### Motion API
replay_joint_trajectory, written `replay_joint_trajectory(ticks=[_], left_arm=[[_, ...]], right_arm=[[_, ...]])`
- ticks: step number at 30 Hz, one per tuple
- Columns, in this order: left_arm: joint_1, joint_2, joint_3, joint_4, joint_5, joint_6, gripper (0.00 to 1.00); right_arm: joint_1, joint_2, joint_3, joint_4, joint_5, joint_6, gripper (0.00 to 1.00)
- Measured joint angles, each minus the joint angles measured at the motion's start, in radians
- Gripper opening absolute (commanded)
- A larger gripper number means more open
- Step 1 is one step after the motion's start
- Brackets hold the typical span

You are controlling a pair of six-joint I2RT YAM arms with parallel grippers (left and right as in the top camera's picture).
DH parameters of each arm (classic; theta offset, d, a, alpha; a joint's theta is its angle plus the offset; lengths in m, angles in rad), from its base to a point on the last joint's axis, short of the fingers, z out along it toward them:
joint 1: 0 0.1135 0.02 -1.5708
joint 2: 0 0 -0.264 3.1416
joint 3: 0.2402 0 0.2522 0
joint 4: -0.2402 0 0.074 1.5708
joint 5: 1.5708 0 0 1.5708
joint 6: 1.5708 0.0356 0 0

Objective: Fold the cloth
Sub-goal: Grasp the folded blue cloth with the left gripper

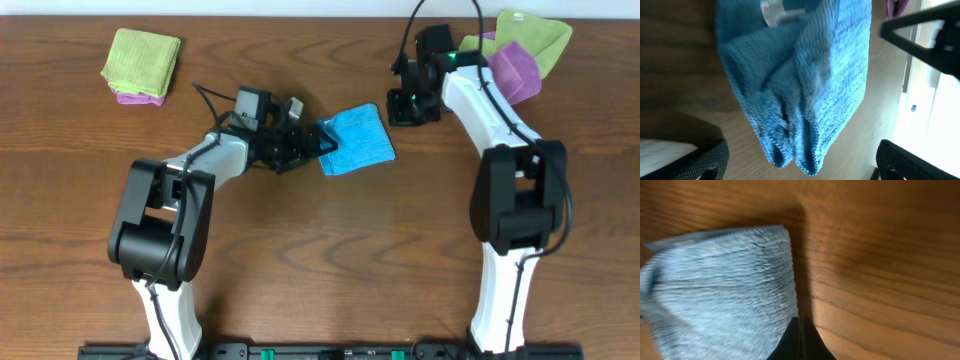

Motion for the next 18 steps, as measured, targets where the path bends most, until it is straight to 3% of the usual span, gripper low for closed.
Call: replay_joint_trajectory(ticks=[14,15,17,18], left_arm=[[-0.016,0.032,-0.01,0.085,0.051,-0.115,0.95],[-0.016,0.038,-0.01,0.095,0.06,-0.123,1.0],[-0.015,0.043,-0.005,0.102,0.073,-0.143,0.69],[-0.015,0.051,-0.005,0.101,0.071,-0.146,0.41]], right_arm=[[0.047,0.074,-0.002,0.014,-0.065,0.015,0.01],[0.055,0.074,-0.002,0.014,-0.068,0.015,0.01],[0.066,0.074,-0.002,0.014,-0.071,0.015,0.01],[0.069,0.075,-0.002,0.014,-0.073,0.015,0.01]])
